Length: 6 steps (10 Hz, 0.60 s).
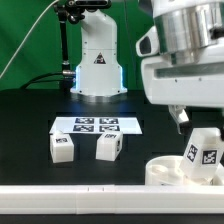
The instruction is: Assemble stool
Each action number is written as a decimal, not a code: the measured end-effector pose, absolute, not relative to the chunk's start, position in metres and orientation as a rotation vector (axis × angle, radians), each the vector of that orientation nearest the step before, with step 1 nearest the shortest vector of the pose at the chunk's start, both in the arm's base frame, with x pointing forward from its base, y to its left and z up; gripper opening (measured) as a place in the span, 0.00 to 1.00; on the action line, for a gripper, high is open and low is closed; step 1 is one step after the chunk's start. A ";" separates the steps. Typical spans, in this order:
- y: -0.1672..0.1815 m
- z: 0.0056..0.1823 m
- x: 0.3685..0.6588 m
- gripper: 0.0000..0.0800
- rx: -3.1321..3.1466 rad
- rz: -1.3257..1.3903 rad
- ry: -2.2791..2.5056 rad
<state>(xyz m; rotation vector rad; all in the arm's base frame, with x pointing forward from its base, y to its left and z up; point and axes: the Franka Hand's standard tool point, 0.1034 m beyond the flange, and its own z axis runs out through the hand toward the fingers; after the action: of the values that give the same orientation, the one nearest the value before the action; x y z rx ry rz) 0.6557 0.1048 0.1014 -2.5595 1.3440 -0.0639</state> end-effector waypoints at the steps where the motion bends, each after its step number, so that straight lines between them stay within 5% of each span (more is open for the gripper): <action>1: 0.103 0.106 0.659 0.81 -2.588 -0.090 1.267; 6: 0.107 0.105 0.657 0.81 -2.822 -0.162 0.731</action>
Offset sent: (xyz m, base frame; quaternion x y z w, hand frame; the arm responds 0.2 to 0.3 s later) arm 0.0000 0.0000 0.0000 0.0000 0.0000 -0.1938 0.9810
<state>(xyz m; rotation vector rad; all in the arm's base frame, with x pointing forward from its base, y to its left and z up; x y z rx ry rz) 0.6572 0.1069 0.1048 -2.8217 0.7312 -0.1622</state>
